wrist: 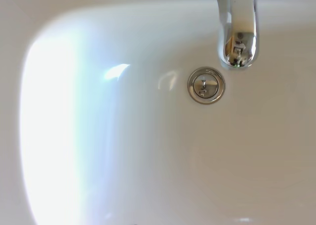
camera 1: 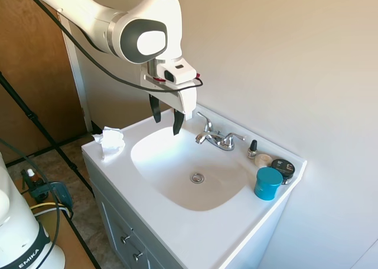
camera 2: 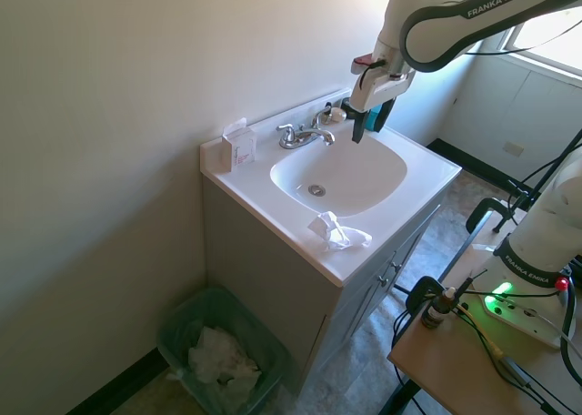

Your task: Throw the tissue in the trash bin

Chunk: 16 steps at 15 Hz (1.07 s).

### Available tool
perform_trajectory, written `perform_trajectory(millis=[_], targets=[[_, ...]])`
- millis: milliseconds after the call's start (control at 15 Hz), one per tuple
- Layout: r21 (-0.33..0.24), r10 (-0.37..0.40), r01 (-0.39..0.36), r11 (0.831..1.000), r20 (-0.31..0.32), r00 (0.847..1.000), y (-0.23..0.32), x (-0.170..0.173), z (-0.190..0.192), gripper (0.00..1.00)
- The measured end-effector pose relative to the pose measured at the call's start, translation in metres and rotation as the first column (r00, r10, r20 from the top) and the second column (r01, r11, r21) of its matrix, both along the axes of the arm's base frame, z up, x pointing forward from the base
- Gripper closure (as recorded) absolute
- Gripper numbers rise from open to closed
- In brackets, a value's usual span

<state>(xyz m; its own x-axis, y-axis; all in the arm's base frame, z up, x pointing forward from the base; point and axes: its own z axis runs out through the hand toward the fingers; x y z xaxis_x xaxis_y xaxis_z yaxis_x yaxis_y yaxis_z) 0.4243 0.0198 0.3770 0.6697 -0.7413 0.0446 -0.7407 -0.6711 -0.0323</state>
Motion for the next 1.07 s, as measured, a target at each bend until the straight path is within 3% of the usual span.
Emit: perform_trajectory(millis=[267,533,800,1067], targets=[[-0.001,0.046,-0.046,0.999,0.002,0.999,0.010,0.001,0.000,0.00],[0.018,0.136,-0.137,0.990,0.022,0.990,0.071,-0.004,-0.005,0.00],[0.028,0.196,-0.196,0.980,0.014,0.981,0.138,-0.020,-0.026,0.00],[0.026,0.209,-0.208,0.978,-0.027,0.978,0.168,-0.039,-0.060,0.00]])
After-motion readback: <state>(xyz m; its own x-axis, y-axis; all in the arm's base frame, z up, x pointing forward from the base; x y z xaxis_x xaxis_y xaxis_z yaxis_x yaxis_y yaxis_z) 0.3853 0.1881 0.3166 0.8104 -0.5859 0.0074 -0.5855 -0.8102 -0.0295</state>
